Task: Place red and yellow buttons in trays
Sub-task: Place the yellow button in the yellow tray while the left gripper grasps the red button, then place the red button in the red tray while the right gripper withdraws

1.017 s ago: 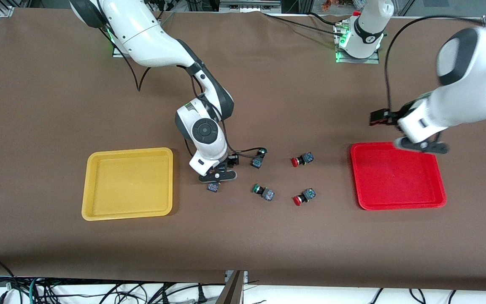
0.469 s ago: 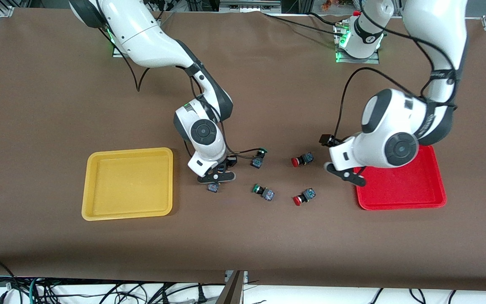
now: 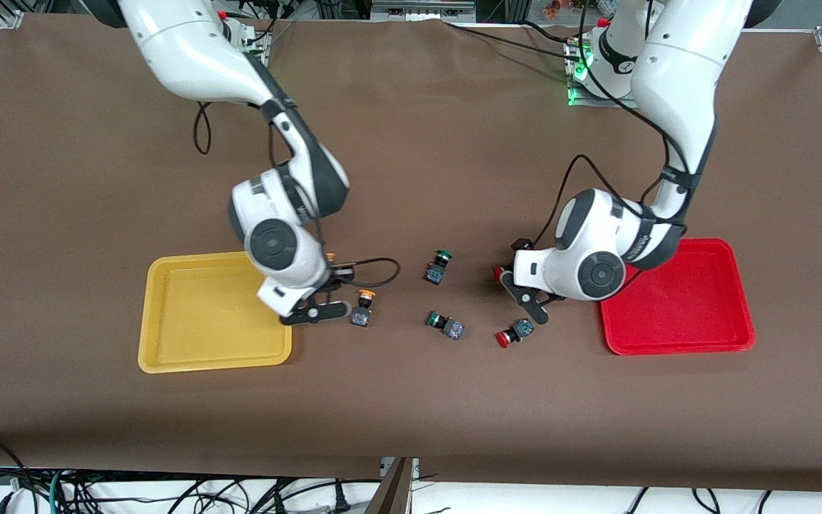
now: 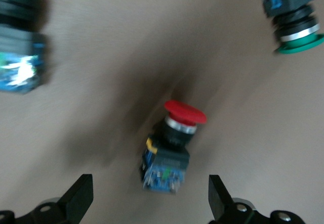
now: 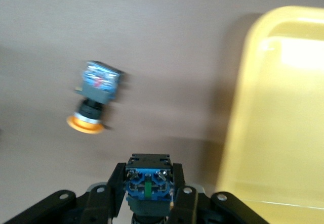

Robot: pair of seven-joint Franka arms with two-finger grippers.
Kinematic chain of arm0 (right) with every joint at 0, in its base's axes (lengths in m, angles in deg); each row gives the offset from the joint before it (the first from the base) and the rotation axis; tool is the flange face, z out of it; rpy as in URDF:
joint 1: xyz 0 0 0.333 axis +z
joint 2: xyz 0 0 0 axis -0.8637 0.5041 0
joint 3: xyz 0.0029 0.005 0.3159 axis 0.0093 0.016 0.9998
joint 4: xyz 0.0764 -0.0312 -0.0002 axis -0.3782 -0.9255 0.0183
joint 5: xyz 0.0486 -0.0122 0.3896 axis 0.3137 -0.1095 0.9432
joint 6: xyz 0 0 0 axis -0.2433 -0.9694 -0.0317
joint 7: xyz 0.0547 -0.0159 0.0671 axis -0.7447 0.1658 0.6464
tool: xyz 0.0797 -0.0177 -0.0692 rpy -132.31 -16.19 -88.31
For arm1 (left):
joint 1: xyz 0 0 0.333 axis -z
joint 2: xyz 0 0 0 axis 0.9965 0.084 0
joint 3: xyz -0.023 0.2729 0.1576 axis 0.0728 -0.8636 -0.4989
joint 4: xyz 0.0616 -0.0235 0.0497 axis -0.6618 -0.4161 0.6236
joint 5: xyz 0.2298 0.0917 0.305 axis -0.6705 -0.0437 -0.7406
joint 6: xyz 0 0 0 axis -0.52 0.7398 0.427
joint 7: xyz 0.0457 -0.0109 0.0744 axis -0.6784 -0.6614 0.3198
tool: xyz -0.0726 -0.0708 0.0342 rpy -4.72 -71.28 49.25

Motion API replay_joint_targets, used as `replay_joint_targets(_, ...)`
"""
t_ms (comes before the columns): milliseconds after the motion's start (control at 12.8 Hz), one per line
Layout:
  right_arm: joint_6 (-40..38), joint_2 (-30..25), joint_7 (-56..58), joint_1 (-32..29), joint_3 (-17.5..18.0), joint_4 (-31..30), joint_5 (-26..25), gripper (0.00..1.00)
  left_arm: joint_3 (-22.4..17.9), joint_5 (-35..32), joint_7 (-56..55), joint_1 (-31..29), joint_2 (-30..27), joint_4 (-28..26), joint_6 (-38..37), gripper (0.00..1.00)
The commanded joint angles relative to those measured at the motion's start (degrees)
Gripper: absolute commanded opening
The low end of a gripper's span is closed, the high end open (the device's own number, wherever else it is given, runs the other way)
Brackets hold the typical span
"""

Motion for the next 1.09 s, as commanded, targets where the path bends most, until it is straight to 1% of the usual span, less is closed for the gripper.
replay_joint_targets(0, -3.4, -1.1, 4.8, -6.9, 0.1, -1.1, 1.0, 0.10, -0.4, -0.5, 2.0, 2.7, -1.5, -5.1, 6.4, 1.00)
replay_joint_targets(156, -4.8, -0.7, 4.9, -10.9, -1.1, -1.5, -0.3, 0.10, -0.4, -0.5, 2.0, 2.8, -1.0, -5.3, 7.1, 1.00)
replay_joint_targets(235, -4.9, -0.5, 6.7, -13.3, -1.8, -2.2, -0.3, 0.10, -0.4, -0.4, 2.0, 2.5, -1.0, -5.4, 7.6, 0.73)
replay_joint_targets(313, -4.9, -0.4, 9.5, -15.5, -1.9, -3.0, -0.3, 0.10, -0.4, -0.4, 2.0, 2.3, -1.0, -5.4, 7.4, 0.36)
replay_joint_targets(391, -4.9, -0.3, 10.5, -17.7, -2.0, -3.4, -0.3, 0.10, -0.4, -0.4, 2.0, 2.2, -1.1, -5.3, 7.1, 0.33)
replay_joint_targets(469, -4.9, 0.5, 10.5, -19.8, -2.0, -3.5, -0.3, 0.10, -0.4, -0.4, 2.8, 1.5, -1.4, -5.3, 6.1, 0.08)
replay_joint_targets(547, -4.5, 1.4, 10.5, -20.8, -2.0, -3.5, -0.3, 0.10, -0.4, -0.4, 3.4, 1.3, -1.9, -4.6, 3.7, 0.00)
replay_joint_targets(626, -3.7, 2.4, 10.2, -21.4, -2.2, -3.5, -0.3, 0.10, -0.8, -0.4, 2.7, 0.7, -3.0, -4.2, 0.8, 0.00)
replay_joint_targets(704, -1.8, 3.5, 10.3, -22.0, -2.3, -3.4, -0.4, 0.10, -1.0, -0.4, 3.0, -1.3, -4.1, -3.2, -1.8, 0.00)
replay_joint_targets(860, 0.5, 4.6, 10.5, -22.7, -2.3, -3.5, -0.6, 0.12, -1.1, -0.5, 3.4, -5.8, -5.5, 1.2, -10.2, 0.00)
replay_joint_targets(939, 1.6, 4.9, 10.7, -22.7, -2.3, -3.5, -0.8, 0.18, -1.2, -0.6, 3.5, -8.1, -5.5, 4.3, -14.6, 0.00)
replay_joint_targets(1017, 2.3, 5.2, 10.9, -22.7, -2.3, -3.4, -0.9, 0.52, -1.2, -3.2, 3.6, -10.1, -5.5, 6.9, -18.5, 0.00)
